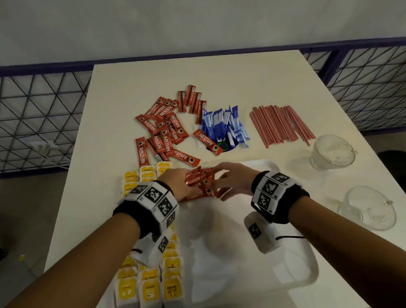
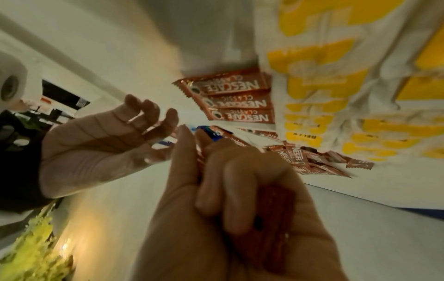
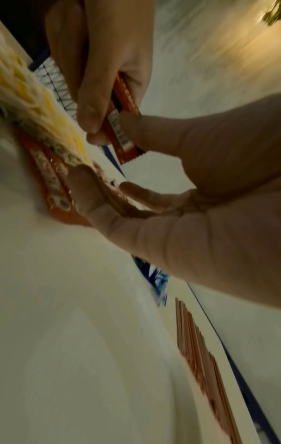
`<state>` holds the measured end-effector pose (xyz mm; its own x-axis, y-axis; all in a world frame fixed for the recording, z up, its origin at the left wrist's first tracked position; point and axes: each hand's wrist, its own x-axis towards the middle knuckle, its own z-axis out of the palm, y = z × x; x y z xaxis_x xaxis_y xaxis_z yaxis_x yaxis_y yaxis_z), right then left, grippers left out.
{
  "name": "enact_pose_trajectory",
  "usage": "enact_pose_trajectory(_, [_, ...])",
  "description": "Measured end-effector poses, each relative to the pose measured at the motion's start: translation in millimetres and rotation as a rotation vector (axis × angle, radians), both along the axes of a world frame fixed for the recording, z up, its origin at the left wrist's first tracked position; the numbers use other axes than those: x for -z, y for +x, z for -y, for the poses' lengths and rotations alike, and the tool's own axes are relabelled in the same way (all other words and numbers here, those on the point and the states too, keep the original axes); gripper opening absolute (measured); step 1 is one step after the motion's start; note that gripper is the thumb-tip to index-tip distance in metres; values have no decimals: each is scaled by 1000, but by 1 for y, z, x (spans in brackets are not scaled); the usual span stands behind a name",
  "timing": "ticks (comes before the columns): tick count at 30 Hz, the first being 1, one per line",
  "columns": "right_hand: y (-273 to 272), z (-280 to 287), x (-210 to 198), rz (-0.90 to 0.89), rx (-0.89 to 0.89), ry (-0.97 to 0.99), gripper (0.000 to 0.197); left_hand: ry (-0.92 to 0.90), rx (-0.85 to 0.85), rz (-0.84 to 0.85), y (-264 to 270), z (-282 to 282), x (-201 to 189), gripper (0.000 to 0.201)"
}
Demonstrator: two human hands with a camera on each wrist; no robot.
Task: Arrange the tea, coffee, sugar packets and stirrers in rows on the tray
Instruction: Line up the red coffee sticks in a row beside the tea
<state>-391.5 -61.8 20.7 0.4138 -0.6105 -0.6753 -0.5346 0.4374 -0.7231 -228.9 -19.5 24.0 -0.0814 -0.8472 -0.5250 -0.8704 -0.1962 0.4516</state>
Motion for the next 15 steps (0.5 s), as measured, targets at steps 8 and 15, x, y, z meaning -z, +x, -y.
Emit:
enact_pose_trajectory(8, [15, 3, -26, 15, -150, -151, 40, 82, -197, -369, 2, -8, -18, 21])
enact_pose_trajectory(15, [1, 2, -33, 170, -132, -28, 5, 144, -304, -522, 9, -23, -21, 34])
